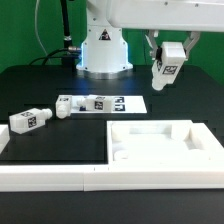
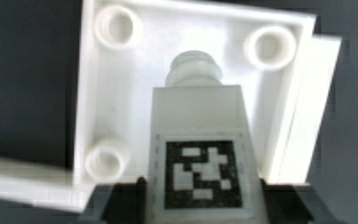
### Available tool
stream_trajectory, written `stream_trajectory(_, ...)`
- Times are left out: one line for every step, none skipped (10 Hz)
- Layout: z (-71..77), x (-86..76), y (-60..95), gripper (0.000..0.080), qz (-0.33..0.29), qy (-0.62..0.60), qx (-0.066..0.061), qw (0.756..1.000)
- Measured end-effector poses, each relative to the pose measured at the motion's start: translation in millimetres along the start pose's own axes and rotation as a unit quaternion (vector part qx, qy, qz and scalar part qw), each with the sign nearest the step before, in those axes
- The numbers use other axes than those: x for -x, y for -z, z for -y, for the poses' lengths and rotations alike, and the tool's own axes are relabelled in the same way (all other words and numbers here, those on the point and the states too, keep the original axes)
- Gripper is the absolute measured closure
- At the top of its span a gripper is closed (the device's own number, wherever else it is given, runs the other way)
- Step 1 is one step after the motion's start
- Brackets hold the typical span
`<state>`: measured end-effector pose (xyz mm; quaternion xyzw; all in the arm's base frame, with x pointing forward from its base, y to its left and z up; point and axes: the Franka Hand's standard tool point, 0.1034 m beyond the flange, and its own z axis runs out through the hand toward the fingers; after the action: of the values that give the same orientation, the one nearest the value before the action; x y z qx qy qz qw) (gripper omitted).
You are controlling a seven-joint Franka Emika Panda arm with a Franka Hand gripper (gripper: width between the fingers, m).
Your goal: Assemble one leg
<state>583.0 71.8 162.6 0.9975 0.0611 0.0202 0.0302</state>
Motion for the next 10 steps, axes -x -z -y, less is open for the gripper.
stream_trajectory(0.1,0.5,-0.1,0.0514,-0.034,-0.001,-0.002,0.999)
stream_trajectory(1.0,-0.7,-2.3,0.0514,-0.058,-0.004,-0.004,0.998)
stream_trajectory(4.0,-10.6,-7.3,0.0514,-0.109,-0.013,-0.011,0.994)
stream_trajectory(3.4,-17.7,-14.7,0.0514,-0.149,-0.020,-0.013,0.989)
stream_trajectory(6.5,-25.4,-20.1,0.0514,-0.184,-0.027,-0.011,0.983)
stream_trajectory(12.1,-33.0,-25.2,0.0514,-0.221,-0.023,-0.006,0.975)
stream_trajectory(12.9,-35.5,-27.2,0.0514,-0.265,-0.018,0.003,0.964)
stream_trajectory(9.5,-33.6,-28.1,0.0514,-0.290,-0.016,0.010,0.957)
stream_trajectory(8.9,-32.4,-30.7,0.0514,-0.295,-0.015,0.012,0.955)
stream_trajectory(9.4,-32.9,-30.8,0.0514,-0.291,-0.015,0.011,0.957)
